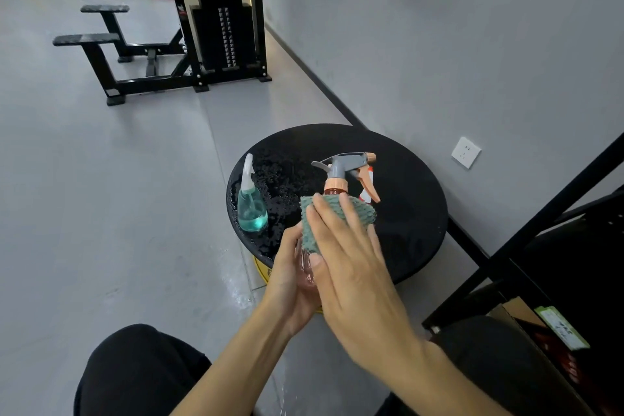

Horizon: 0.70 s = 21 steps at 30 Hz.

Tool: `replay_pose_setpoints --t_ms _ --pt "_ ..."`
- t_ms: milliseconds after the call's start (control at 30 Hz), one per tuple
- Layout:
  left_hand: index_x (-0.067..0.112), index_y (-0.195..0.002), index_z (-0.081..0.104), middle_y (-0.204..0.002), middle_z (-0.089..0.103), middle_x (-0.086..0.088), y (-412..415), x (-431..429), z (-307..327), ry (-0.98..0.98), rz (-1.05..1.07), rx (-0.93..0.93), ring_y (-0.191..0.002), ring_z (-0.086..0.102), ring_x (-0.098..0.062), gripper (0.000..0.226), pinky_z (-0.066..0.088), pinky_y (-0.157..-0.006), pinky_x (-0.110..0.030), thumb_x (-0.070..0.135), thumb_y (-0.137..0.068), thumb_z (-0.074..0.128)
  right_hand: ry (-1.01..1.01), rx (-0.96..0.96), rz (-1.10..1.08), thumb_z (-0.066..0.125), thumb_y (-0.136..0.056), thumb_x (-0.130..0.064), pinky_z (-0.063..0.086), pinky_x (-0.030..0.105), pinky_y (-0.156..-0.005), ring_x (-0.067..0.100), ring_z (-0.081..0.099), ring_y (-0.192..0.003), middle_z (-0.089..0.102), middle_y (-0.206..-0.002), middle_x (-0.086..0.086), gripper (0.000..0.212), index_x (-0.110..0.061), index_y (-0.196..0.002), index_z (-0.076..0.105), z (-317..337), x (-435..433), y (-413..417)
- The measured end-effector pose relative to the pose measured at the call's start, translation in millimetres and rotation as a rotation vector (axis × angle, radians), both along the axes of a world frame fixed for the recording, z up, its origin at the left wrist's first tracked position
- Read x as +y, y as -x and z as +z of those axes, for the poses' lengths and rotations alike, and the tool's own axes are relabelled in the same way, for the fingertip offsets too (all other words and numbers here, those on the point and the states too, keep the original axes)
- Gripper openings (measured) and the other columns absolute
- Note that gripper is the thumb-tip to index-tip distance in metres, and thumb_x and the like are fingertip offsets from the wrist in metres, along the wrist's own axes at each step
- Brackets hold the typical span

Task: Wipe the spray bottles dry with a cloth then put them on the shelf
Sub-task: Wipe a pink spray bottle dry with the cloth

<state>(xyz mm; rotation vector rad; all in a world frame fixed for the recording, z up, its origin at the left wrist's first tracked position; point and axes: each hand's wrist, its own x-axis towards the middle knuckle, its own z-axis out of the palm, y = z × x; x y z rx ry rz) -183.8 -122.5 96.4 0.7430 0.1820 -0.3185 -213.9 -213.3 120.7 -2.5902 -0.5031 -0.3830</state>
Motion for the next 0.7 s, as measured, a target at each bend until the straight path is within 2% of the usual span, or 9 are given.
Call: replay_pose_setpoints --t_ms 100,200,267,333,433,500,533,600,700 --pt "0.019 -0.074 0.079 -0.08 0.074 -0.004 1 0 -2 -0.026 -0.014 0.006 -0.072 0.071 -0.016 0.04 0.056 -0.057 -0.028 0.044 -0.083 0.048 -0.064 0.005 0.026 0.018 -0.097 -0.027 0.011 0.044 -0.12 0.004 -0.008 -0.146 0.01 -0.159 -0.016 0.054 -0.023 -0.151 0.025 1 -3 -12" --pt "0.019 -0.075 0.078 -0.074 0.072 -0.005 1 -2 0 -0.081 -0.052 0.028 -0.063 0.069 -0.019 0.046 0.054 -0.052 -0.033 0.049 -0.086 0.045 -0.223 0.081 0.022 0.026 -0.104 -0.023 -0.003 0.014 -0.115 -0.007 -0.012 -0.142 0.009 -0.157 -0.018 0.047 -0.021 -0.151 0.025 15 -13 -38" --pt "0.017 -0.074 0.077 -0.071 0.071 -0.006 2 -3 1 -0.082 -0.059 0.051 -0.06 0.068 -0.02 0.049 0.054 -0.051 -0.033 0.05 -0.088 0.043 -0.25 0.096 0.009 0.029 -0.104 -0.023 -0.008 0.003 -0.107 -0.008 -0.011 -0.141 0.008 -0.158 -0.018 0.047 -0.021 -0.151 0.025 21 -16 -46" --pt "0.016 -0.071 0.076 -0.067 0.07 -0.005 0 -3 1 -0.078 -0.049 0.041 -0.058 0.068 -0.019 0.05 0.054 -0.05 -0.033 0.049 -0.089 0.043 -0.248 0.082 0.023 0.028 -0.104 -0.023 -0.005 0.009 -0.111 -0.006 -0.012 -0.143 0.006 -0.159 -0.019 0.047 -0.023 -0.151 0.023 20 -14 -42" --pt "0.015 -0.064 0.076 -0.066 0.071 -0.004 -1 0 0 0.003 -0.005 0.022 -0.058 0.069 -0.013 0.05 0.054 -0.05 -0.023 0.042 -0.09 0.044 -0.143 0.029 0.047 0.021 -0.1 -0.026 0.007 0.038 -0.12 0.001 -0.01 -0.146 0.006 -0.159 -0.019 0.051 -0.025 -0.151 0.022 7 -2 -17" --pt "0.016 -0.068 0.078 -0.077 0.075 -0.006 -2 2 1 0.014 0.022 -0.013 -0.068 0.072 -0.012 0.04 0.056 -0.059 -0.022 0.041 -0.082 0.051 -0.071 -0.012 0.063 0.019 -0.095 -0.026 0.014 0.05 -0.118 0.007 -0.006 -0.148 0.01 -0.159 -0.018 0.055 -0.024 -0.15 0.025 -2 1 -4" --pt "0.017 -0.072 0.079 -0.085 0.076 -0.007 -2 2 3 0.001 0.031 -0.018 -0.075 0.073 -0.013 0.037 0.058 -0.065 -0.024 0.043 -0.075 0.053 -0.063 -0.017 0.07 0.02 -0.094 -0.026 0.016 0.052 -0.117 0.008 -0.004 -0.148 0.011 -0.159 -0.017 0.056 -0.024 -0.149 0.027 -4 1 -3" --pt "0.02 -0.071 0.079 -0.083 0.075 -0.004 -1 2 2 -0.009 0.034 -0.015 -0.074 0.072 -0.014 0.037 0.058 -0.062 -0.026 0.044 -0.074 0.052 -0.096 -0.013 0.078 0.021 -0.095 -0.025 0.016 0.051 -0.118 0.006 -0.003 -0.148 0.012 -0.158 -0.018 0.054 -0.024 -0.149 0.028 -3 -1 -10" --pt "0.021 -0.073 0.078 -0.076 0.073 -0.003 -2 0 -2 -0.044 -0.002 -0.01 -0.067 0.07 -0.017 0.043 0.056 -0.053 -0.032 0.047 -0.085 0.046 -0.236 0.061 0.069 0.027 -0.102 -0.022 0.007 0.031 -0.12 0.0 -0.004 -0.146 0.014 -0.158 -0.016 0.048 -0.023 -0.149 0.028 8 -6 -32"
